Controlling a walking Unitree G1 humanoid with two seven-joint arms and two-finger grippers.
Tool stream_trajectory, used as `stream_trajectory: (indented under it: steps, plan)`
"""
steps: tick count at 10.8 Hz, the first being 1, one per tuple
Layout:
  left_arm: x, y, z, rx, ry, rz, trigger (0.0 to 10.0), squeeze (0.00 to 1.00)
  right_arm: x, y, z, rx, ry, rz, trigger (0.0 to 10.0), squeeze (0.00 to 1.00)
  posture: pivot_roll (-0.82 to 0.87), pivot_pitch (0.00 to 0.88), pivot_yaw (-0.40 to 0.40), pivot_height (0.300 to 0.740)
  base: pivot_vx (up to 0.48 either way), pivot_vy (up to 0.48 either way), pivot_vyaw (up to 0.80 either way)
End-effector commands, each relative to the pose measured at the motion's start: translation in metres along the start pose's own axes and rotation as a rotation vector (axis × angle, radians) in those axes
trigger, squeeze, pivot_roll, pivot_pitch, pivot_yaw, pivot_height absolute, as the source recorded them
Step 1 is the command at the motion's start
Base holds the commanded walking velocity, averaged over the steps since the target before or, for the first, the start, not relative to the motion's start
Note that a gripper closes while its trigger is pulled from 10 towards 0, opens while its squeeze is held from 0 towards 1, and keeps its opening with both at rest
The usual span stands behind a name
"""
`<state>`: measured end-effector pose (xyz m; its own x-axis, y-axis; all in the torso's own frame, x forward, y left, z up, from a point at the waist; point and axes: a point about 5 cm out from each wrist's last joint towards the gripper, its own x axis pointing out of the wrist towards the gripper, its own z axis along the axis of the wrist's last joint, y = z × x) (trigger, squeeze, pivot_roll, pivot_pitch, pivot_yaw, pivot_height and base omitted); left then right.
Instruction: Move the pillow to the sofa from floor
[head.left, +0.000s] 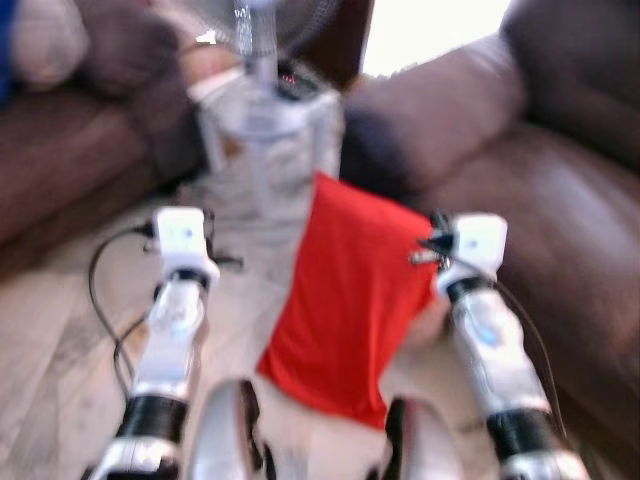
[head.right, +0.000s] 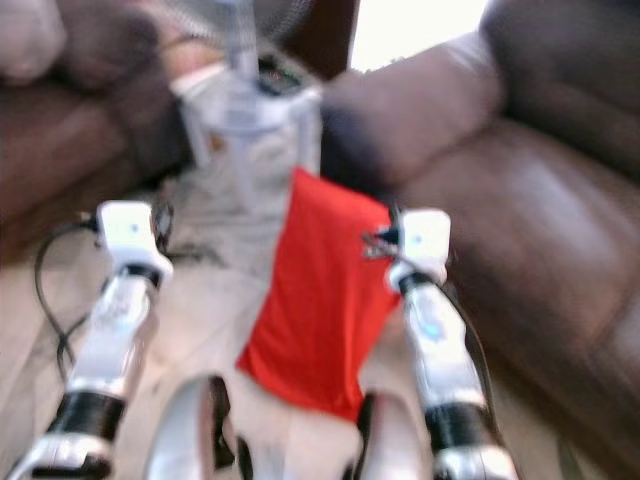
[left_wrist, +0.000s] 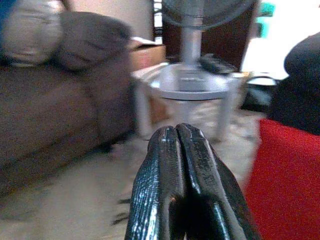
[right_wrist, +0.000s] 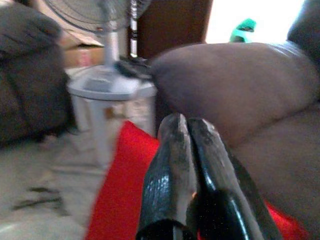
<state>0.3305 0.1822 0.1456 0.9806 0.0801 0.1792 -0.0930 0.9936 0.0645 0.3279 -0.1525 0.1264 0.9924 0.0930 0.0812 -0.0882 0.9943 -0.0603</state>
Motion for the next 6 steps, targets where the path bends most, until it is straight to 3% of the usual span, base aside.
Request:
stream_trajectory:
  steps: [1, 5, 6]
  plan:
    - [-0.0016, -0.0038, -0.0057, 0.001, 0.032, -0.002, 10.0, 0.0, -0.0026, -0.0092, -0.0036, 0.0, 0.017, -0.026, 10.0, 0.0, 0.05, 0.161, -0.056, 0.577, 0.0, -0.428, 0.4]
    - [-0.0013, -0.0047, -0.0051, -0.001, 0.029, -0.001, 10.0, 0.0, -0.0027, -0.0096, -0.0036, 0.0, 0.018, -0.019, 10.0, 0.0, 0.05, 0.161, -0.059, 0.577, 0.0, -0.421, 0.0]
    - [-0.0014, -0.0043, -0.0031, -0.015, 0.016, 0.0, 10.0, 0.0, -0.0026, -0.0098, -0.004, 0.011, 0.018, -0.023, 10.0, 0.0, 0.05, 0.16, -0.06, 0.577, 0.0, 0.0, 0.0]
